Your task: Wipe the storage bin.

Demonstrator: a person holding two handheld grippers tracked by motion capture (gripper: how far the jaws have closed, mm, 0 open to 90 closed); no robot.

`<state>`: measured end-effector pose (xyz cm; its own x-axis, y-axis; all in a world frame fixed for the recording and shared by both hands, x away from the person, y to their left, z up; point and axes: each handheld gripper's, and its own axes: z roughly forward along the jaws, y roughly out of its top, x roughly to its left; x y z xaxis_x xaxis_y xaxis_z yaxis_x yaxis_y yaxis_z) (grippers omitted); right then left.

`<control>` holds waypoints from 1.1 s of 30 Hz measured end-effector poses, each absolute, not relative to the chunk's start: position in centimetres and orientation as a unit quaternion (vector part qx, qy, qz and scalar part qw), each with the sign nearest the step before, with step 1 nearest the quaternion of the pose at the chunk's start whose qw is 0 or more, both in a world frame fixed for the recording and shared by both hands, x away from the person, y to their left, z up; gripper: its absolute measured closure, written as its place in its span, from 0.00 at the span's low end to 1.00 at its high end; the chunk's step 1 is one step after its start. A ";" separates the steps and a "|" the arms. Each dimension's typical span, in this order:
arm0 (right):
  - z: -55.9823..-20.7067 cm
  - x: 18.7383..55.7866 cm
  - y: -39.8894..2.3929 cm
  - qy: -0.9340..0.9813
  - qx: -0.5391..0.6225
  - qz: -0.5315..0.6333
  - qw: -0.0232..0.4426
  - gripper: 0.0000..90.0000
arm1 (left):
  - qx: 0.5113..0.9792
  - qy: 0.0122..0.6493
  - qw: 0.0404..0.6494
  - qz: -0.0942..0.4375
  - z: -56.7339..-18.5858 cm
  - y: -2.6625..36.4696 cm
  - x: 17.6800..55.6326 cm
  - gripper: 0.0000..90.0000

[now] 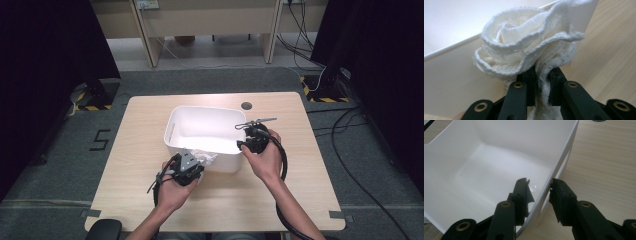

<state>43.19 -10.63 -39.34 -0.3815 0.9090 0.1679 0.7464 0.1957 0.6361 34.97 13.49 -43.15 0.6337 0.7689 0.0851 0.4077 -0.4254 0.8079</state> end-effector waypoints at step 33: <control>-39.3 43.2 -10.6 0.764 0.540 0.330 0.124 0.73 | 0.818 0.360 0.390 0.223 -44.4 13.0 35.2 0.88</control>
